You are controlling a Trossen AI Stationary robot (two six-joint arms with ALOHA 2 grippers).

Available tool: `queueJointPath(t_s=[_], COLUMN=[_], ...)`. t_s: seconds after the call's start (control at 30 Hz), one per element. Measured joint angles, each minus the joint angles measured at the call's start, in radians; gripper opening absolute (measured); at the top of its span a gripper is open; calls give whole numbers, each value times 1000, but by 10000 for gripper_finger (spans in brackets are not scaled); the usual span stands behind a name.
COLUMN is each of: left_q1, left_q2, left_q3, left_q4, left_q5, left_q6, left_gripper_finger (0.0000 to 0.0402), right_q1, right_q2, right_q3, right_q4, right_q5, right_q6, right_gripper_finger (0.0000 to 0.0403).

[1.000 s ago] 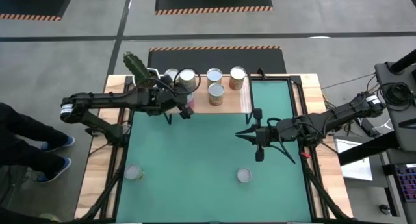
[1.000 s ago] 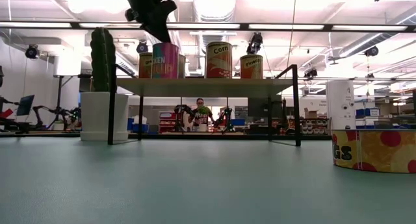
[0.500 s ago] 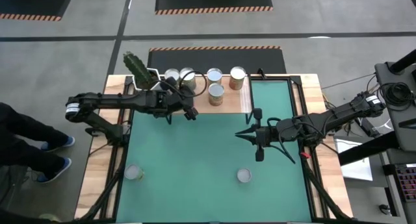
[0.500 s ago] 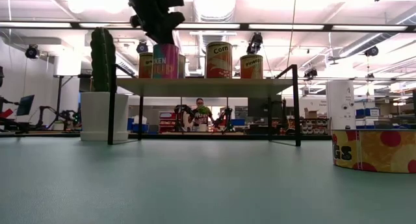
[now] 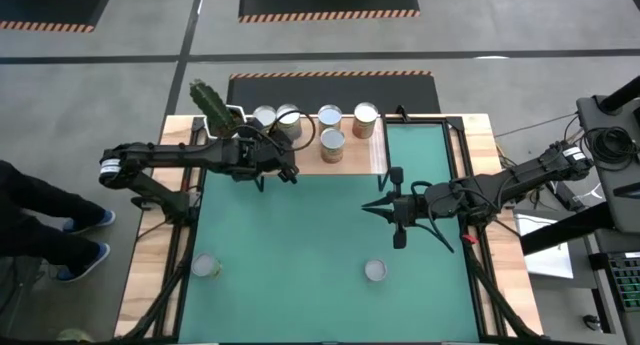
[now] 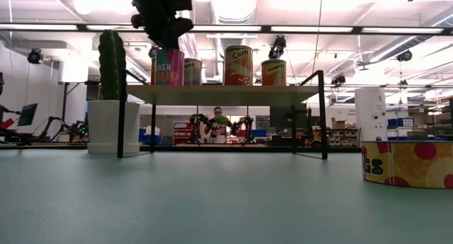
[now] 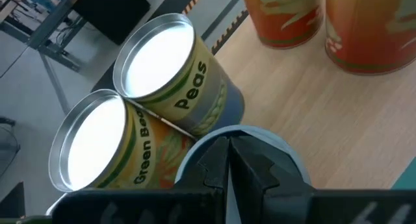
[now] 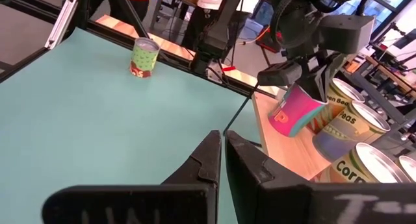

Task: Pick and place cans onto a shelf
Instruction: Put the canned chicken soup on the shelf

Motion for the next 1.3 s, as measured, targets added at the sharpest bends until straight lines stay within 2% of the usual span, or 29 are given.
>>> queueJointPath(t_s=[0.57, 1.03, 1.3], left_q1=[0, -2, -77], left_q2=[-13, -10, -23], left_q3=[1, 71, 72], left_q4=[-83, -180, -182], left_q5=[-9, 13, 2], left_q6=[-52, -77, -72], left_gripper_finger=[0, 0, 0], right_q1=[0, 0, 0], right_q2=[0, 0, 0], right_q3=[0, 0, 0], right_q4=[-1, -1, -1], right_q5=[0, 0, 0], right_q6=[2, 2, 2], right_gripper_finger=[12, 12, 12])
